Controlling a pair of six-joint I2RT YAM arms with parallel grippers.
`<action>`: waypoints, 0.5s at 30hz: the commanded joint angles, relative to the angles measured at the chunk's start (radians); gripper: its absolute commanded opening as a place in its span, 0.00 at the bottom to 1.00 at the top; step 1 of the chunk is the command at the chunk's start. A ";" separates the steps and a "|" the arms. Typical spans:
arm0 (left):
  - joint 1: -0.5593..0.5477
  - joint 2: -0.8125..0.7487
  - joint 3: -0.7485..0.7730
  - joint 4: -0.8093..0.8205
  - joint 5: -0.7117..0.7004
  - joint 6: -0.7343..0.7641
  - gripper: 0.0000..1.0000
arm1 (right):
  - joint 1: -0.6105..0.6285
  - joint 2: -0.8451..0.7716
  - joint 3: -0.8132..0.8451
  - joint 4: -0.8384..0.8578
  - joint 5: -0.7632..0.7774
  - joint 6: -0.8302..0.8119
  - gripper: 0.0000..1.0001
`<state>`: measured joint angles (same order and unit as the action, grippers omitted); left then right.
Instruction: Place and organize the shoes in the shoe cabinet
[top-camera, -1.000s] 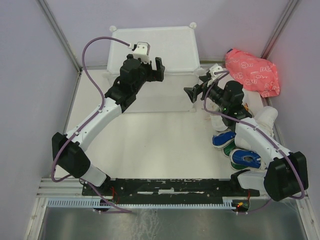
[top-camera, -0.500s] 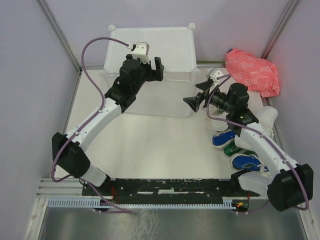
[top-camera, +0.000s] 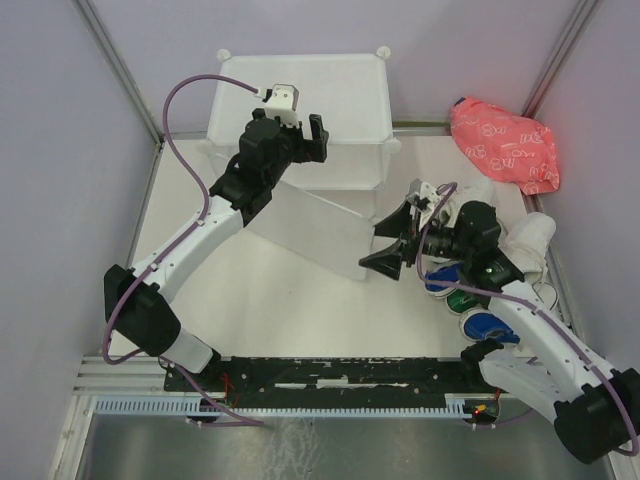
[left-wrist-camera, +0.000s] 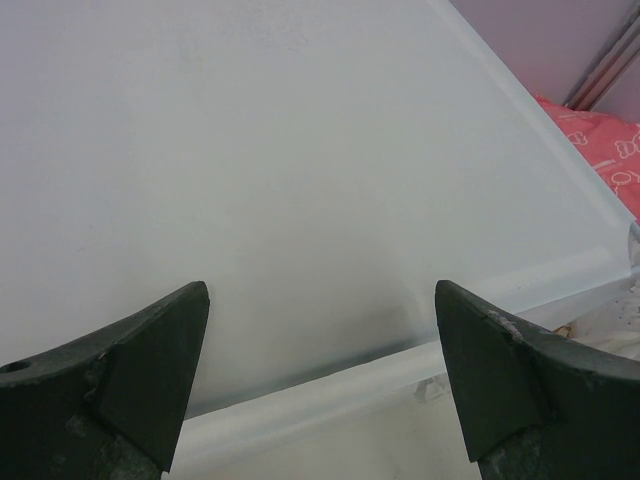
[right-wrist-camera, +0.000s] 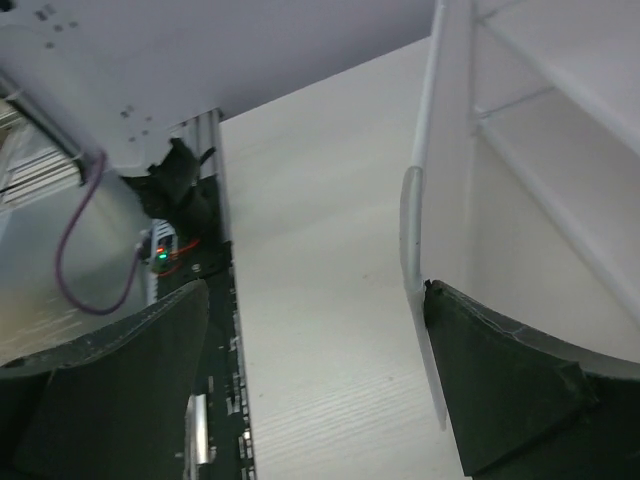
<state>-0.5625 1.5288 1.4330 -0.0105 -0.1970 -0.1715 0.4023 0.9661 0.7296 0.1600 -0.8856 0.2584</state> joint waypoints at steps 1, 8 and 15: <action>-0.005 -0.012 -0.003 -0.041 0.041 -0.031 1.00 | 0.091 -0.158 0.002 0.030 -0.130 0.090 0.96; -0.005 -0.085 0.008 -0.095 0.038 -0.024 0.99 | 0.099 -0.358 0.064 -0.250 0.346 -0.003 1.00; -0.005 -0.236 -0.005 -0.117 0.184 -0.098 0.99 | 0.104 -0.106 0.087 -0.252 0.652 0.051 0.94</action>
<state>-0.5636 1.4181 1.4273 -0.1287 -0.1181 -0.1940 0.5022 0.6724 0.7902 -0.0525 -0.4583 0.2737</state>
